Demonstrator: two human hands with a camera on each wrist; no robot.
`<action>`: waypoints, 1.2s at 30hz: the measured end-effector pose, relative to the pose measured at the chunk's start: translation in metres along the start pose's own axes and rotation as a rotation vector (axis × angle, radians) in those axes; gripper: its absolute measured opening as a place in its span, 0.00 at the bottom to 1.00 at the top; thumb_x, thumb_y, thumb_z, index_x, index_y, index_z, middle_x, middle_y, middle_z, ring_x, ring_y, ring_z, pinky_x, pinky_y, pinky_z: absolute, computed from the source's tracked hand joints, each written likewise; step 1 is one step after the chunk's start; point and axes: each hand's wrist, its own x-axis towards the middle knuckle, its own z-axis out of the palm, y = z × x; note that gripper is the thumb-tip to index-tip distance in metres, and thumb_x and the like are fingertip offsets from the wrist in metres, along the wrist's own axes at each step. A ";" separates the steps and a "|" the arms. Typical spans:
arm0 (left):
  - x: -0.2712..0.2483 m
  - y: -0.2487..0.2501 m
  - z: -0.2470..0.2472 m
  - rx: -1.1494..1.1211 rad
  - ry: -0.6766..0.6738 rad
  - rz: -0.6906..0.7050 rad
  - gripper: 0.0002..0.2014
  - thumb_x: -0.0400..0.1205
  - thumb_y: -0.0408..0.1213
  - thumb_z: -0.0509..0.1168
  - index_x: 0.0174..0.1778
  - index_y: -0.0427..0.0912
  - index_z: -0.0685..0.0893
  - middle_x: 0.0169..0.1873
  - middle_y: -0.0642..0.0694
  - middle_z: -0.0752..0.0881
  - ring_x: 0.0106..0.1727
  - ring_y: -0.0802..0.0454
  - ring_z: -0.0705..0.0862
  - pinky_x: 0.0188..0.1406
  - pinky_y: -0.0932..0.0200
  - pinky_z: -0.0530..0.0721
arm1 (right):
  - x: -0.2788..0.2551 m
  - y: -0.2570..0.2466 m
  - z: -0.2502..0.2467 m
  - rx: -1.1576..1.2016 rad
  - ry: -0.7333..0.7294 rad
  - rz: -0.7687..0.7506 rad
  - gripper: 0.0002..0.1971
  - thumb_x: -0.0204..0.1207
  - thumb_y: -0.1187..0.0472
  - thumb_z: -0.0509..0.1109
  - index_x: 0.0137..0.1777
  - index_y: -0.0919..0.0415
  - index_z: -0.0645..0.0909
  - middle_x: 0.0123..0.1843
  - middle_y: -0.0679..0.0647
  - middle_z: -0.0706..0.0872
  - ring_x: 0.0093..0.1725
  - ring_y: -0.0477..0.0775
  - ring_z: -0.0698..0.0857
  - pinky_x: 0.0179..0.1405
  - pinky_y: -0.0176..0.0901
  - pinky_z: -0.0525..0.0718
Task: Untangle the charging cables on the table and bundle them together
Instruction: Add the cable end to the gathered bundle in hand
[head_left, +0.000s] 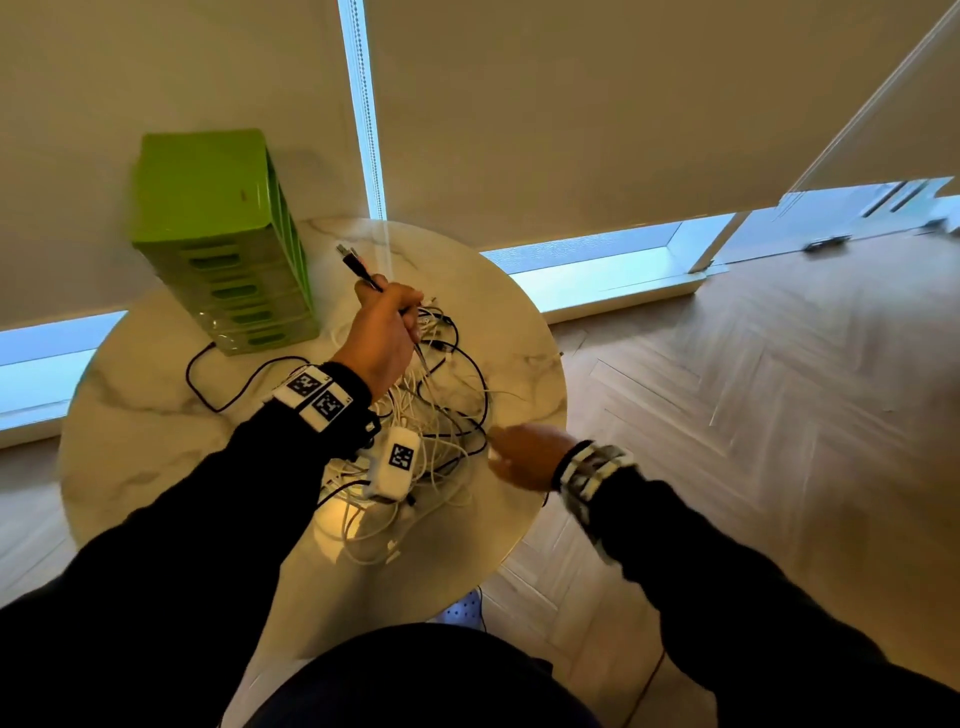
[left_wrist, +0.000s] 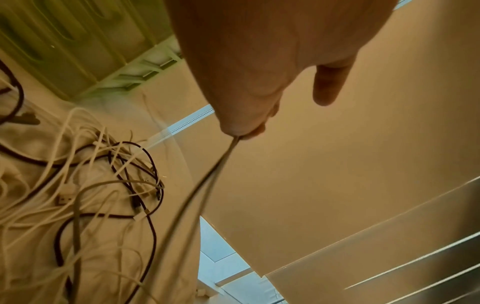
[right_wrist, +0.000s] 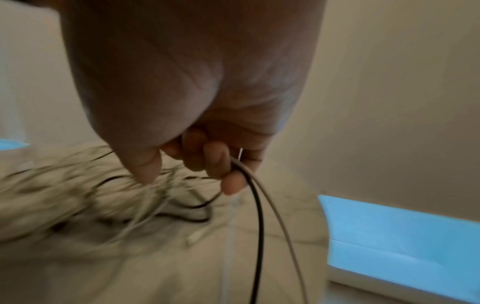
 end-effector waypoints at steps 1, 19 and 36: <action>0.001 -0.001 0.004 -0.006 0.021 0.008 0.13 0.82 0.27 0.57 0.45 0.47 0.61 0.36 0.50 0.69 0.31 0.56 0.66 0.34 0.61 0.67 | 0.002 -0.017 0.007 -0.010 -0.068 -0.048 0.21 0.86 0.52 0.59 0.74 0.61 0.68 0.56 0.61 0.87 0.54 0.64 0.87 0.48 0.52 0.82; 0.026 -0.032 -0.047 0.073 0.009 -0.204 0.16 0.91 0.39 0.49 0.36 0.48 0.70 0.23 0.54 0.66 0.23 0.58 0.59 0.24 0.60 0.54 | 0.105 0.041 -0.030 0.408 0.270 0.120 0.16 0.84 0.53 0.67 0.60 0.66 0.77 0.58 0.64 0.81 0.58 0.65 0.81 0.58 0.53 0.78; 0.067 -0.047 -0.066 0.229 0.114 -0.225 0.16 0.92 0.44 0.49 0.38 0.48 0.67 0.27 0.52 0.65 0.25 0.58 0.61 0.24 0.63 0.61 | 0.219 0.039 -0.065 0.232 0.000 0.015 0.27 0.91 0.48 0.47 0.55 0.68 0.81 0.55 0.70 0.85 0.56 0.69 0.84 0.52 0.50 0.76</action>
